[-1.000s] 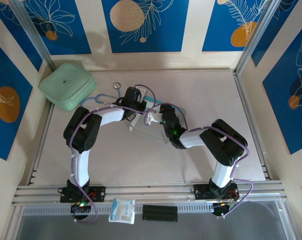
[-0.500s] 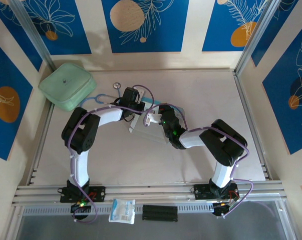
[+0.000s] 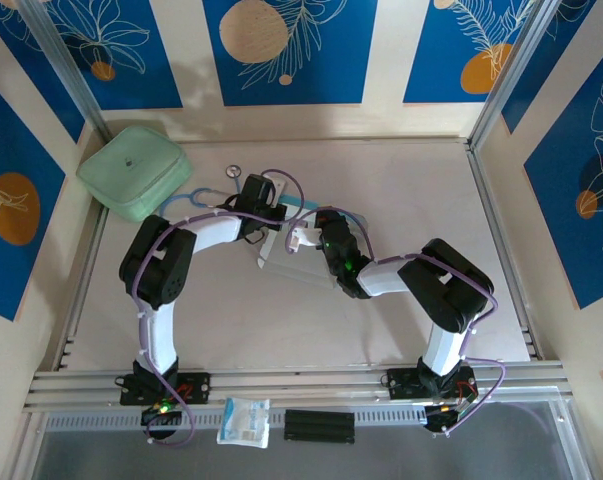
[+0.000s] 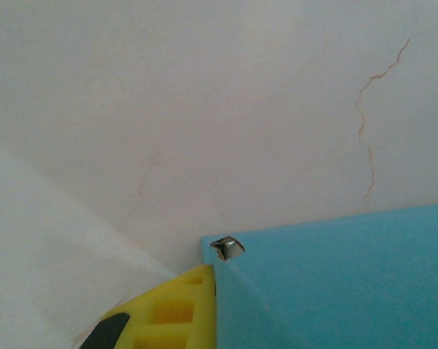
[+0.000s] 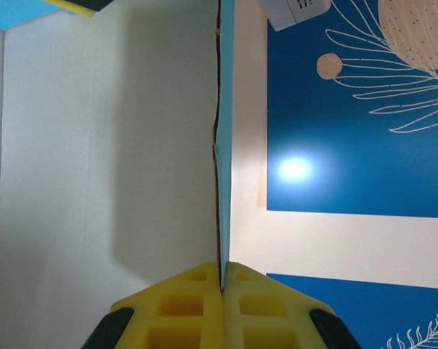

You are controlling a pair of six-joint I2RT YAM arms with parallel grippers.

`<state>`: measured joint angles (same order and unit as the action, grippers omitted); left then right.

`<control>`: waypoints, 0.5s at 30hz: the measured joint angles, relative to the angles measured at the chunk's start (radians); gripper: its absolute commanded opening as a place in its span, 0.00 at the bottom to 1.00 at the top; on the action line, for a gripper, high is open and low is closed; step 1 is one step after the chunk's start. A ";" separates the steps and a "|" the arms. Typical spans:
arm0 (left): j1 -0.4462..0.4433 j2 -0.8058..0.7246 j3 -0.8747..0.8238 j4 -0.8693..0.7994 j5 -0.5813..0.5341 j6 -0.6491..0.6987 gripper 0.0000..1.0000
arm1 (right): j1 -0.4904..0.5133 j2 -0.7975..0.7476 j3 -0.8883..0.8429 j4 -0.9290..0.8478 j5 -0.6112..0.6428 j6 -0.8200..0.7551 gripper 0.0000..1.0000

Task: Fold the paper box

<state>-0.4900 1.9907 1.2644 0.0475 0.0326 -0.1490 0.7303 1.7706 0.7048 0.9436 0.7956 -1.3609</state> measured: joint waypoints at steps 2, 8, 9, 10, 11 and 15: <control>0.002 0.000 0.000 -0.003 0.004 0.000 0.00 | 0.002 0.000 0.000 -0.002 0.000 0.000 0.00; 0.011 -0.019 -0.017 -0.003 0.019 -0.014 0.24 | 0.002 0.000 0.000 -0.004 -0.003 0.000 0.00; 0.013 -0.028 -0.022 -0.003 0.023 -0.016 0.24 | 0.003 0.000 0.000 -0.004 -0.005 0.000 0.00; 0.014 -0.037 -0.024 -0.003 0.026 -0.018 0.19 | 0.003 0.000 0.000 -0.005 -0.007 0.000 0.00; 0.015 -0.045 -0.026 -0.004 0.028 -0.021 0.10 | 0.003 0.000 0.000 -0.005 -0.009 0.000 0.00; 0.016 -0.055 -0.027 -0.022 0.030 0.000 0.00 | 0.003 -0.001 0.007 -0.007 -0.014 0.001 0.00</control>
<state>-0.4740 1.9358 1.2369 0.0254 0.0628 -0.1486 0.7330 1.7699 0.7116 0.9367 0.7818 -1.3602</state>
